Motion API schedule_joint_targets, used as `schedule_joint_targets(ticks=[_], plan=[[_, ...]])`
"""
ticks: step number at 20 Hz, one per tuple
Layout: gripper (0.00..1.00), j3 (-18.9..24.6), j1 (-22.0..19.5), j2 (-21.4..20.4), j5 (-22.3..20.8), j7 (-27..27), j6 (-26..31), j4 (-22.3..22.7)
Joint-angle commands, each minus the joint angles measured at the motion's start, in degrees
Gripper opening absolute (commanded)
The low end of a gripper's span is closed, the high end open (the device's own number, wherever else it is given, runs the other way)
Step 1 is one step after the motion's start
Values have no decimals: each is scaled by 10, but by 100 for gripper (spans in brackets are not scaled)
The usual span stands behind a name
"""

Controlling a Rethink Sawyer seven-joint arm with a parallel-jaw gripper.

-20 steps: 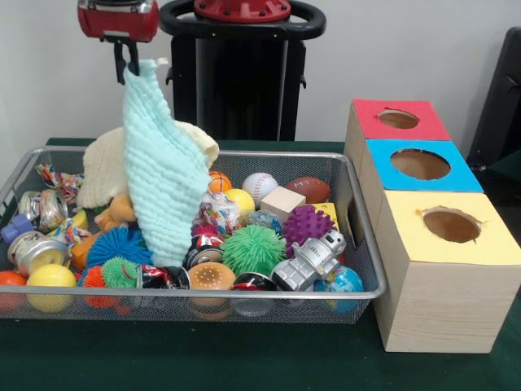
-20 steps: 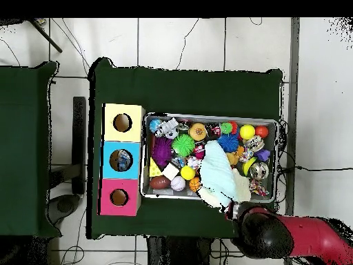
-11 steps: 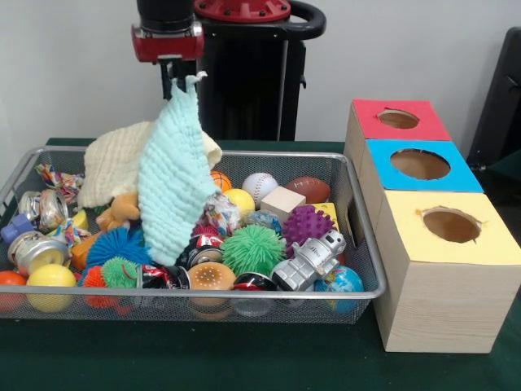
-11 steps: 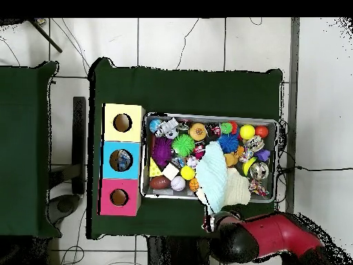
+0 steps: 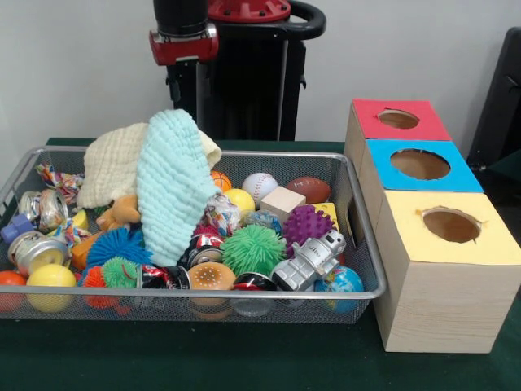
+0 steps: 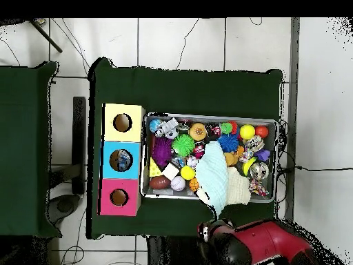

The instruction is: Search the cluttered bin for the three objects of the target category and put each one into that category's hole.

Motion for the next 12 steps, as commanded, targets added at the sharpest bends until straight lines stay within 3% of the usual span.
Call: schedule_joint_targets(ticks=[1, 4, 7, 12], plan=[[100, -10, 1, 27, -39, -9, -29, -17], [100, -30, 13, 28, -42, 14, -29, -15], [100, -58, 52, 42, -63, 59, -59, -16], [100, -184, 204, 40, -130, 198, -180, -13]])
